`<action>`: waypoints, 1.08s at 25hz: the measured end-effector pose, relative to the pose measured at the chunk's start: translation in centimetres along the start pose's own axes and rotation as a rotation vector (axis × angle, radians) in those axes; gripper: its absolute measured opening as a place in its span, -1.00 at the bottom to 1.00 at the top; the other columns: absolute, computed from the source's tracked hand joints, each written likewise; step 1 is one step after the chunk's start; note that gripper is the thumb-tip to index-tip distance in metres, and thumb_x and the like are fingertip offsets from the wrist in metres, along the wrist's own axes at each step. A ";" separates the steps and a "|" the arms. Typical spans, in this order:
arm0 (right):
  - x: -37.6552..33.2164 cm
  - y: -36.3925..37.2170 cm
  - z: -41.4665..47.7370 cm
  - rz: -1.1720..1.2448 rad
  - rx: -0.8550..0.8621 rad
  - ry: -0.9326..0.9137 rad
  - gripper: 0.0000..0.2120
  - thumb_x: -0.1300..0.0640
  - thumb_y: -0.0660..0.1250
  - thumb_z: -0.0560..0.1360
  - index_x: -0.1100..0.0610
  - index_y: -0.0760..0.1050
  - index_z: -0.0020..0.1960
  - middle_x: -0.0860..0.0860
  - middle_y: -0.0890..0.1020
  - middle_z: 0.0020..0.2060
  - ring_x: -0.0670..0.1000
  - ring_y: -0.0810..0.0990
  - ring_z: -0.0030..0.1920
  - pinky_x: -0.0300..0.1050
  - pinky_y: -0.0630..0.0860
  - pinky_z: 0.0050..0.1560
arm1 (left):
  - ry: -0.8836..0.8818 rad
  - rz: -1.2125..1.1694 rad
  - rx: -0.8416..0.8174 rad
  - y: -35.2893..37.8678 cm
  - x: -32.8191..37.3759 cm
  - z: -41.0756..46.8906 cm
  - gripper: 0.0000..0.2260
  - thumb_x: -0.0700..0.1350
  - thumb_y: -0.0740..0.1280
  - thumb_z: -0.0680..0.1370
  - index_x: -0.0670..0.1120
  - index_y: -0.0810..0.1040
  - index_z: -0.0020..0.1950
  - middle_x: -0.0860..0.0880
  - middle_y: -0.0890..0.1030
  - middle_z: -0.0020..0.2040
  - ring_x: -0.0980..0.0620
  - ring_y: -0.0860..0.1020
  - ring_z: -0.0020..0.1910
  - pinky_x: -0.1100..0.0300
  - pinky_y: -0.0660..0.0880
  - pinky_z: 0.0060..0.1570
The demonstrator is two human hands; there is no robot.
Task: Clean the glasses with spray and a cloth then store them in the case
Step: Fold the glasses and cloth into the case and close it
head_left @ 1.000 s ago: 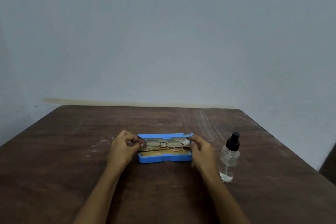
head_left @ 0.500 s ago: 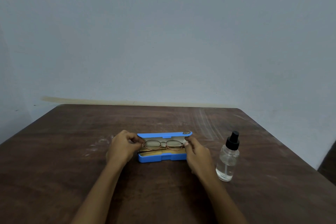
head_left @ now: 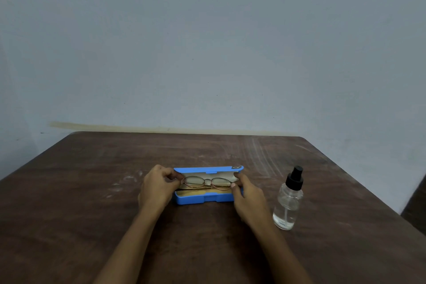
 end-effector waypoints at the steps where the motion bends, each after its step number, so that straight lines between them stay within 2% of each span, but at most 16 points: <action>1: 0.0 0.0 0.0 0.001 -0.001 0.004 -0.67 0.11 0.11 0.57 0.07 0.31 0.34 0.04 0.61 0.02 -0.02 0.50 -0.06 -0.04 0.44 -0.01 | -0.003 0.004 -0.008 0.1 0.0 0.0 -0.80 -0.10 0.43 0.40 0.15 0.50 -0.35 0.03 0.48 -0.09 0.06 0.43 -0.06 0.11 0.36 -0.16; 4: 0.1 0.1 0.0 0.018 0.004 0.004 -0.66 0.11 0.12 0.57 0.07 0.31 0.34 0.03 0.60 0.01 0.01 0.53 -0.06 -0.03 0.47 0.00 | -0.011 -0.005 -0.020 0.2 -0.1 0.1 -0.85 -0.11 0.43 0.40 0.11 0.54 -0.31 0.01 0.47 -0.10 0.05 0.43 -0.09 0.11 0.36 -0.17; 7: 0.3 0.0 0.0 0.095 0.025 0.008 -0.71 0.13 0.13 0.57 0.06 0.36 0.28 -0.06 0.54 -0.17 -0.04 0.51 -0.29 -0.01 0.55 -0.18 | -0.009 -0.031 -0.025 0.2 -0.1 0.2 -0.95 -0.14 0.42 0.41 0.02 0.62 -0.21 0.04 0.44 -0.20 0.05 0.44 -0.16 0.10 0.37 -0.19; 9: 0.6 -0.4 0.1 0.130 0.078 0.029 -0.74 0.17 0.14 0.57 0.06 0.41 0.23 -0.08 0.52 -0.25 -0.10 0.47 -0.36 -0.09 0.52 -0.30 | -0.002 -0.069 -0.023 0.1 0.0 0.2 -0.91 -0.17 0.42 0.40 0.02 0.62 -0.24 0.06 0.43 -0.26 0.04 0.45 -0.20 0.09 0.38 -0.20; 11: 0.8 -0.9 0.1 0.141 0.147 0.039 -0.74 0.21 0.16 0.56 0.08 0.46 0.21 -0.05 0.58 -0.21 -0.13 0.48 -0.31 -0.25 0.42 -0.32 | -0.011 -0.125 -0.024 0.0 -0.1 0.2 -0.86 -0.20 0.43 0.38 0.04 0.60 -0.30 0.03 0.46 -0.32 0.05 0.46 -0.27 0.06 0.43 -0.17; 14: 0.8 -1.2 0.0 0.161 0.206 0.057 -0.75 0.25 0.21 0.53 0.06 0.50 0.16 0.01 0.65 -0.17 -0.10 0.51 -0.25 -0.27 0.39 -0.28 | -0.009 -0.145 -0.033 -0.1 -0.4 0.4 -0.93 -0.23 0.44 0.37 -0.06 0.66 -0.21 -0.02 0.45 -0.43 0.05 0.45 -0.37 0.08 0.47 -0.17; 17: 0.9 -1.6 0.0 0.237 0.236 0.077 -0.77 0.26 0.23 0.52 0.09 0.53 0.13 -0.05 0.61 -0.23 -0.16 0.51 -0.25 -0.41 0.36 -0.32 | 0.014 -0.147 -0.036 -0.1 -0.3 0.6 -0.94 -0.22 0.44 0.38 -0.08 0.66 -0.20 -0.01 0.45 -0.45 0.04 0.44 -0.38 0.11 0.45 -0.12; 18: 0.9 -1.6 0.0 0.272 0.237 0.087 -0.77 0.25 0.23 0.52 0.10 0.53 0.13 -0.05 0.61 -0.21 -0.14 0.53 -0.23 -0.39 0.40 -0.30 | 0.022 -0.138 -0.035 -0.1 -0.2 0.6 -0.95 -0.22 0.44 0.38 -0.08 0.65 -0.21 0.00 0.46 -0.43 0.06 0.43 -0.39 0.13 0.43 -0.13; 20: 0.9 -1.5 0.0 0.333 0.227 0.103 -0.77 0.27 0.21 0.53 0.13 0.52 0.14 0.00 0.64 -0.09 -0.01 0.60 -0.11 -0.14 0.54 -0.16 | 0.028 -0.117 -0.029 0.0 0.0 0.7 -0.97 -0.20 0.44 0.39 -0.08 0.64 -0.21 0.01 0.48 -0.35 0.09 0.42 -0.36 0.12 0.42 -0.19; 21: 1.0 -1.5 0.0 0.358 0.223 0.110 -0.76 0.30 0.20 0.53 0.14 0.51 0.14 0.02 0.64 -0.02 0.04 0.61 -0.04 -0.03 0.56 -0.11 | 0.031 -0.109 -0.019 -0.1 0.0 0.7 -0.97 -0.19 0.44 0.39 -0.08 0.63 -0.20 0.02 0.47 -0.33 0.09 0.41 -0.35 0.11 0.40 -0.21; 22: 1.0 -1.4 0.0 0.381 0.221 0.114 -0.75 0.33 0.19 0.52 0.14 0.51 0.14 0.03 0.64 0.02 0.06 0.61 0.00 0.01 0.56 -0.10 | 0.034 -0.104 -0.004 -0.1 0.0 0.7 -0.97 -0.18 0.43 0.39 -0.07 0.63 -0.20 0.02 0.45 -0.32 0.10 0.39 -0.35 0.12 0.38 -0.24; 23: 1.1 -1.3 0.0 0.403 0.218 0.116 -0.73 0.35 0.19 0.51 0.13 0.50 0.13 0.03 0.64 0.03 0.06 0.61 0.00 -0.04 0.54 -0.16 | 0.041 -0.102 0.012 -0.1 -0.1 0.7 -0.96 -0.19 0.43 0.40 -0.06 0.63 -0.19 0.03 0.43 -0.33 0.11 0.38 -0.36 0.14 0.35 -0.27; 25: 1.5 -1.2 -0.1 0.454 0.217 0.134 -0.72 0.39 0.18 0.50 0.10 0.50 0.10 0.00 0.64 0.01 0.04 0.59 -0.08 -0.27 0.44 -0.36 | 0.062 -0.112 0.028 -0.1 -0.1 0.7 -0.94 -0.22 0.41 0.40 -0.09 0.63 -0.17 0.04 0.41 -0.35 0.11 0.36 -0.38 0.18 0.31 -0.33; 27: 1.9 -1.1 -0.1 0.513 0.221 0.158 -0.73 0.39 0.19 0.50 0.10 0.50 0.07 -0.02 0.64 -0.02 0.03 0.58 -0.14 -0.36 0.36 -0.53 | 0.071 -0.144 0.028 0.0 -0.2 0.7 -0.94 -0.25 0.42 0.39 -0.11 0.61 -0.18 0.03 0.41 -0.35 0.11 0.36 -0.38 0.20 0.30 -0.37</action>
Point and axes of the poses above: each hand's wrist, its own z-axis towards the middle knuckle, its own y-axis out of the palm, x = y × z, the point moved 9 cm from there along z, towards the middle knuckle
